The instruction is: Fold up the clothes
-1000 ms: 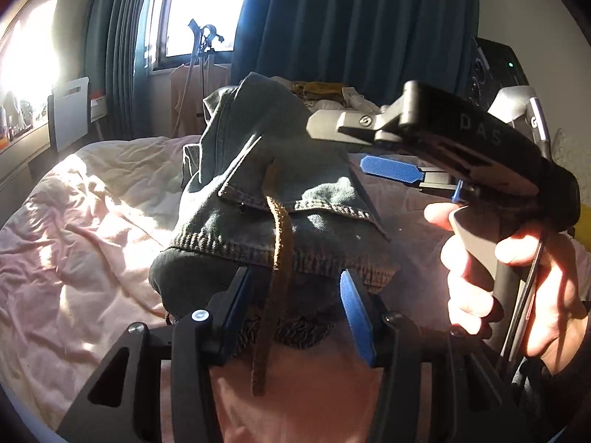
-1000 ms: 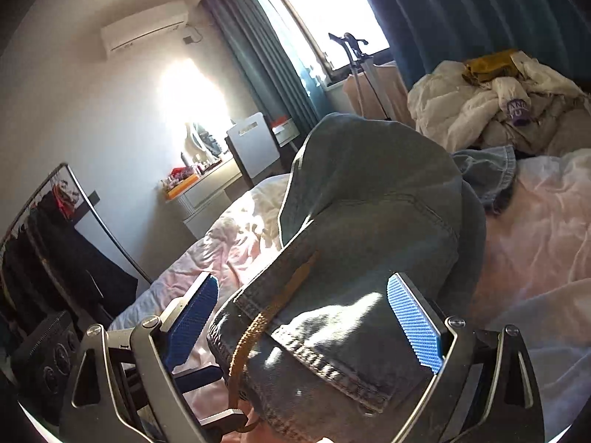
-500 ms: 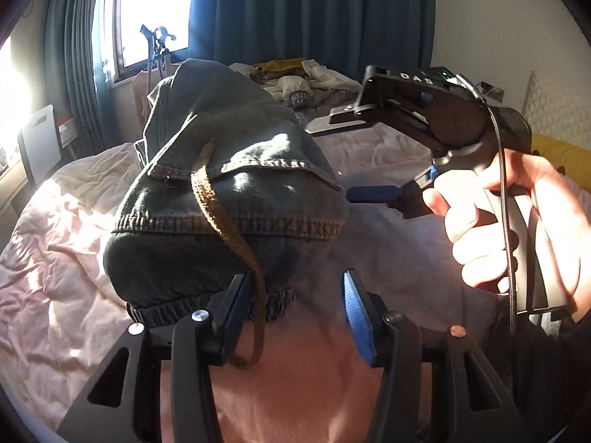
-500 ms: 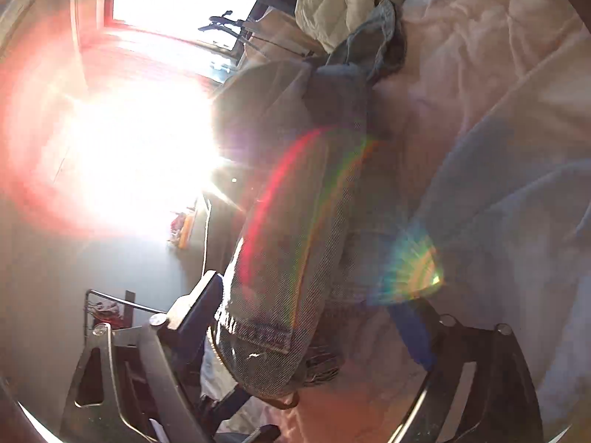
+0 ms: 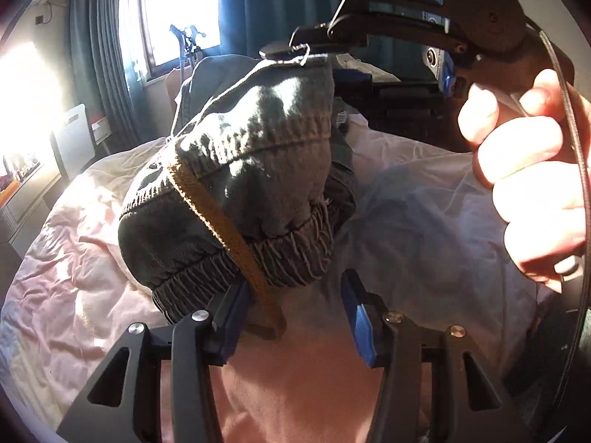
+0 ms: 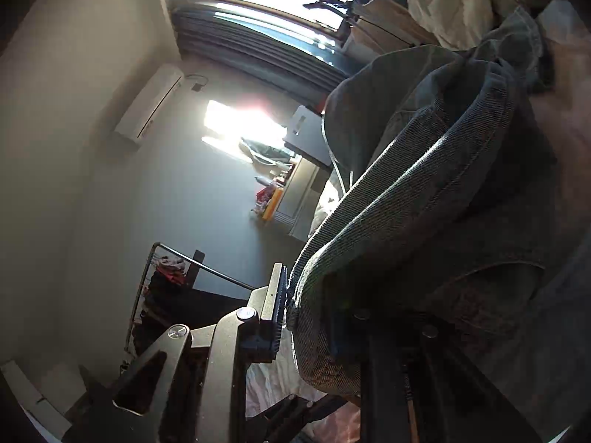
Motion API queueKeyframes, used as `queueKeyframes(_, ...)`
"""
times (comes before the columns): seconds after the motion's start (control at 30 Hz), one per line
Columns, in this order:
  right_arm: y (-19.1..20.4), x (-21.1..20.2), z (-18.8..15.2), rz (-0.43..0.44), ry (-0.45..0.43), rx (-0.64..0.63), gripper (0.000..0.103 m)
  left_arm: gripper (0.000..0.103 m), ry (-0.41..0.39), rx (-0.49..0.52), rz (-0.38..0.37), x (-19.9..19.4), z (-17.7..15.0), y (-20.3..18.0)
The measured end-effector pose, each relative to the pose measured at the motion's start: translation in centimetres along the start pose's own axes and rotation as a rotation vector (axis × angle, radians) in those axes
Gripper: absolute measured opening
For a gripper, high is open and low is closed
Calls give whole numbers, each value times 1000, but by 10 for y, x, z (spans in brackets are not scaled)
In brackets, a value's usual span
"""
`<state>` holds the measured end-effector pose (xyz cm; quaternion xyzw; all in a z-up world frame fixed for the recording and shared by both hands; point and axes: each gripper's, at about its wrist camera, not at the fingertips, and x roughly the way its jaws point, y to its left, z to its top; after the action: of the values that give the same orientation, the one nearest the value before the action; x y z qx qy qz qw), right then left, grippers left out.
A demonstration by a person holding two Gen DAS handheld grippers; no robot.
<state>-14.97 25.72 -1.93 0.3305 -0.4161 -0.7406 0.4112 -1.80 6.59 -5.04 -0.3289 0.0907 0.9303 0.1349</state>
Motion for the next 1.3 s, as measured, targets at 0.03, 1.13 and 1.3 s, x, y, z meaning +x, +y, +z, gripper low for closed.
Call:
queueKeyframes(0.03,5,3,3,23,13,-17,18,51,-8,-21,3,0,1,3)
queueKeyframes(1.13,15,58,-18,-42,148,-248,19,15,-86,-451,-15,27,15,86)
queueKeyframes(1.3,14,42,-16,-103,65,-222,21,12,-200,-529,0,-9,32,124)
